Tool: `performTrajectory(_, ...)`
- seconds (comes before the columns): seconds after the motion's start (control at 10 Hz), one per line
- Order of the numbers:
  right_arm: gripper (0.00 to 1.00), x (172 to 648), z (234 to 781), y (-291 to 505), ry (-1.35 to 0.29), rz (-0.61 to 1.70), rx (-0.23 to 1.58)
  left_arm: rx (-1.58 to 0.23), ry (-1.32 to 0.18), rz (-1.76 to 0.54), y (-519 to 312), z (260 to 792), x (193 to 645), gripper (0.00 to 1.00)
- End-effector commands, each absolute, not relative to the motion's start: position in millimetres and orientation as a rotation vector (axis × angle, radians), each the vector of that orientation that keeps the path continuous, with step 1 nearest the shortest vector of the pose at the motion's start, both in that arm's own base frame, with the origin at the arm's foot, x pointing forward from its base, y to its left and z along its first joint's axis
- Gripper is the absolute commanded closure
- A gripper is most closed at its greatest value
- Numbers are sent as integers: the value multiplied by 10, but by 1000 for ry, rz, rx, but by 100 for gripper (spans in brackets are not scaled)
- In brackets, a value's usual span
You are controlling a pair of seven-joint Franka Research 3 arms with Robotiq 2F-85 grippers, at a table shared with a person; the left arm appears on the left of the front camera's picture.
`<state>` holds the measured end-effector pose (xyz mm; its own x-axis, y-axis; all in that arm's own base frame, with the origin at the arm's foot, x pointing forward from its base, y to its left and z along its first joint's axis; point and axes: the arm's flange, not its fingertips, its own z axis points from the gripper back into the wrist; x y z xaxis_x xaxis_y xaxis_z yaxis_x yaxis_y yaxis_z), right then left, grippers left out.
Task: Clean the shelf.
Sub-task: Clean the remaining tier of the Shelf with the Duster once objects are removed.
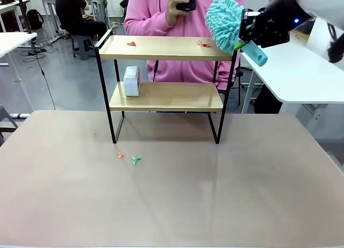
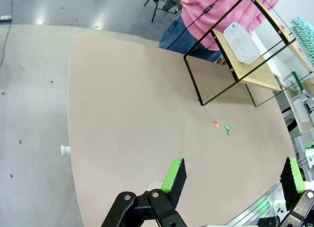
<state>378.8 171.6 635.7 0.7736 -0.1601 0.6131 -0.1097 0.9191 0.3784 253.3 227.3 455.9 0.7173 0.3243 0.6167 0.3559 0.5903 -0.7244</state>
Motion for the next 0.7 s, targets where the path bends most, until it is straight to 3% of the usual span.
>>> performTrajectory(0.0,87,3896,6402,1875,-658,-39,402,-976,-833,-34,2266,4579,2543,0)
performTrajectory(0.6,87,4088,6260,2331,-557,95,412,-976,-833,-34,2266,4579,2543,0)
